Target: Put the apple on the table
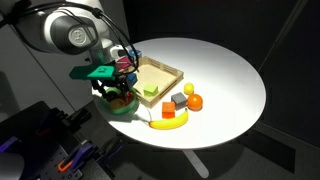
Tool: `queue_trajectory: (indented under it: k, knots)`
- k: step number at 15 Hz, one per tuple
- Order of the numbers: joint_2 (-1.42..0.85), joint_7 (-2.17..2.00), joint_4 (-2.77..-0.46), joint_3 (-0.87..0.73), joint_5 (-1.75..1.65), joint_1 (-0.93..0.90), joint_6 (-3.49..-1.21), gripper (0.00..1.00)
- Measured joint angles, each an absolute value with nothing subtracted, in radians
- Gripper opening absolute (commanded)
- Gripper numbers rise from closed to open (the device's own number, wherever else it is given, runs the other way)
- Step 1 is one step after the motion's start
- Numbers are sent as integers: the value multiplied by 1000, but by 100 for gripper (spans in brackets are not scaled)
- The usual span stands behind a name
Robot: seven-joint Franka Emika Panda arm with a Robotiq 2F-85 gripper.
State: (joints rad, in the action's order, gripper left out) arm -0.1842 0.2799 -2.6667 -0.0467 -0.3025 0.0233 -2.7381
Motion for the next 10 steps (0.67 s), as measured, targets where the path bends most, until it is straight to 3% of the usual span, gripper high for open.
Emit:
queue_trajectory:
  k: [10]
  knots:
    - [-194, 297, -2660, -38, -265, 30, -2755, 100]
